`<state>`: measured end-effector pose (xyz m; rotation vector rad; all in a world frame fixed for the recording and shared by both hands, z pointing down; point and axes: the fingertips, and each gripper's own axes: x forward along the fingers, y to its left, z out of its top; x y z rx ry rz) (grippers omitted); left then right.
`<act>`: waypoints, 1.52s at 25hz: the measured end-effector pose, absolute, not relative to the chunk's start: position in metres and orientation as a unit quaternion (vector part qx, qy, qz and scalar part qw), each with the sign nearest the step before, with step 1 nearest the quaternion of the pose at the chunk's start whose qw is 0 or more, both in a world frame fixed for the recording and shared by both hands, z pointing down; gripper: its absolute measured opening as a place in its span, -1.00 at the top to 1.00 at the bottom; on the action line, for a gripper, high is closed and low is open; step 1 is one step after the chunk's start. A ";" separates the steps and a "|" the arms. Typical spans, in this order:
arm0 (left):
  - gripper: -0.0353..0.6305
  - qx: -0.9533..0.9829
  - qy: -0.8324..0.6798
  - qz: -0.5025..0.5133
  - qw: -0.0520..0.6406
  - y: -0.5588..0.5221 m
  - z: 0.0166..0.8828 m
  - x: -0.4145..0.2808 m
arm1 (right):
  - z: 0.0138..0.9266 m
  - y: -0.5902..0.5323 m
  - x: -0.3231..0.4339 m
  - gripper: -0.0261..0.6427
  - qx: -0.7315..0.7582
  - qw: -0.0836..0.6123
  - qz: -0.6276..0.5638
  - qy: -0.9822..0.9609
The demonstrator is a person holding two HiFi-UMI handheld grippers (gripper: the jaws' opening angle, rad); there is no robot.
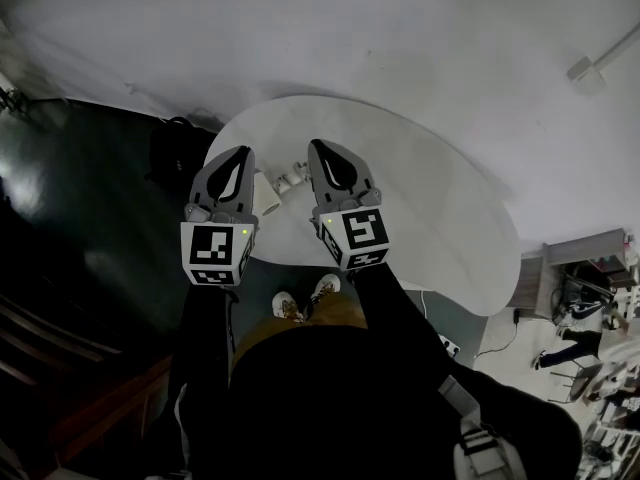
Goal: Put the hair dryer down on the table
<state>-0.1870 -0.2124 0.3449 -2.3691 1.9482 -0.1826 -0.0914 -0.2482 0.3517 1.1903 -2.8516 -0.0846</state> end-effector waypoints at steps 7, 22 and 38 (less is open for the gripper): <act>0.82 -0.770 0.635 -0.064 0.027 -0.216 0.352 -0.186 | 0.353 -0.251 -0.089 0.84 0.383 0.023 -0.023 -0.923; 0.82 -0.769 0.635 -0.063 0.037 -0.220 0.345 -0.188 | 0.353 -0.255 -0.091 0.84 0.379 0.028 -0.020 -0.925; 0.82 -0.772 0.631 -0.063 0.044 -0.222 0.340 -0.189 | 0.348 -0.257 -0.090 0.84 0.384 0.028 -0.033 -0.922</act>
